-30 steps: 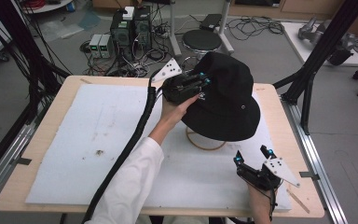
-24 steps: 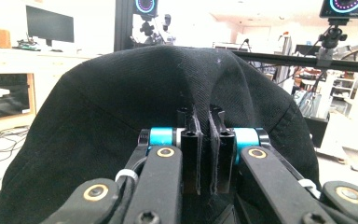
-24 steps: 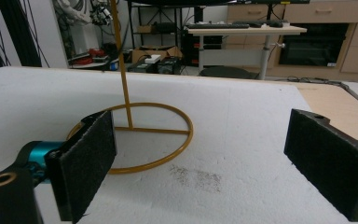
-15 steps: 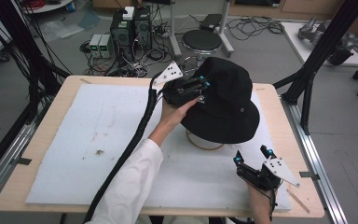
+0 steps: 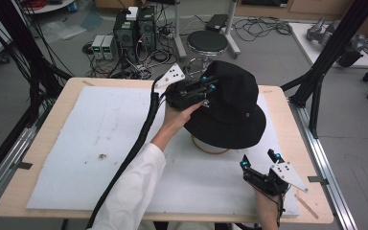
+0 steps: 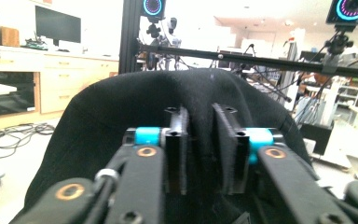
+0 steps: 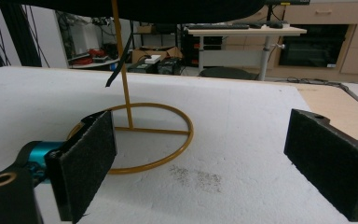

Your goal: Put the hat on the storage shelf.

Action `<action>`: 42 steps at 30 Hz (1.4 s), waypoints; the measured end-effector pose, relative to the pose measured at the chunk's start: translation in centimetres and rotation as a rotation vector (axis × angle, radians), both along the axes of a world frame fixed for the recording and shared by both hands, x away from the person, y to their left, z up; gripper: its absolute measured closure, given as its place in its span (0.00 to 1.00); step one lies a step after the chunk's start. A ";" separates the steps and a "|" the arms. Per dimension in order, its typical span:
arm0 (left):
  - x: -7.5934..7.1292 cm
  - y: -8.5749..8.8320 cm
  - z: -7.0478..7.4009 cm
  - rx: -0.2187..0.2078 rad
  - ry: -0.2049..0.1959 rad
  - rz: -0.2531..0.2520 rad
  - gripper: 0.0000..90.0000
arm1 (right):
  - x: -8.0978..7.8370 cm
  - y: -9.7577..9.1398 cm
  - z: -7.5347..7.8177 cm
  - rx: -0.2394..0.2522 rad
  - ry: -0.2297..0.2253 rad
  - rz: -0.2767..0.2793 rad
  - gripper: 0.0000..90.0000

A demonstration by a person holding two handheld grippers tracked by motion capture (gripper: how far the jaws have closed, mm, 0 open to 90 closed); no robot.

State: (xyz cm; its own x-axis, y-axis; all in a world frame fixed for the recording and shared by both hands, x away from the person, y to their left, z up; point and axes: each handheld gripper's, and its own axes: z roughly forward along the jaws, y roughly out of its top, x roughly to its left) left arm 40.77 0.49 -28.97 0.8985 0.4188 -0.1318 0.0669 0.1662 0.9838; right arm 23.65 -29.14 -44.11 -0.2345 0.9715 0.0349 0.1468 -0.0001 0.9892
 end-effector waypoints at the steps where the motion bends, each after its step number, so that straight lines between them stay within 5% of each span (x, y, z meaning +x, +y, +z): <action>1: 0.0 0.1 0.0 0.000 0.002 0.001 0.79 | 0.0 0.0 0.0 -0.003 -0.002 0.003 0.09; 10: -0.9 1.0 0.5 0.005 -0.011 0.039 0.53 | 0.0 0.0 0.0 0.001 -0.001 0.005 0.09; 18: -2.1 3.0 0.4 -0.002 -0.028 0.059 0.46 | -0.1 0.0 0.1 0.005 0.001 0.002 0.09; 35: -5.4 11.6 -1.7 -0.036 -0.018 0.214 0.36 | -0.3 0.2 0.1 -0.007 0.000 0.002 0.09; 42: -7.2 14.6 -3.0 -0.007 -0.022 0.275 0.36 | -0.5 0.3 0.2 -0.011 -0.003 0.001 0.09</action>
State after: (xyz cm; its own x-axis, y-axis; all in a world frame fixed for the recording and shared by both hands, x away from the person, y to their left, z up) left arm 33.57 15.07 -31.97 0.7537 0.6467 -0.1167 -0.0035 0.1816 0.9834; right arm 23.16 -28.84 -43.90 -0.2359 0.9715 0.0231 0.1434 0.0113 0.9896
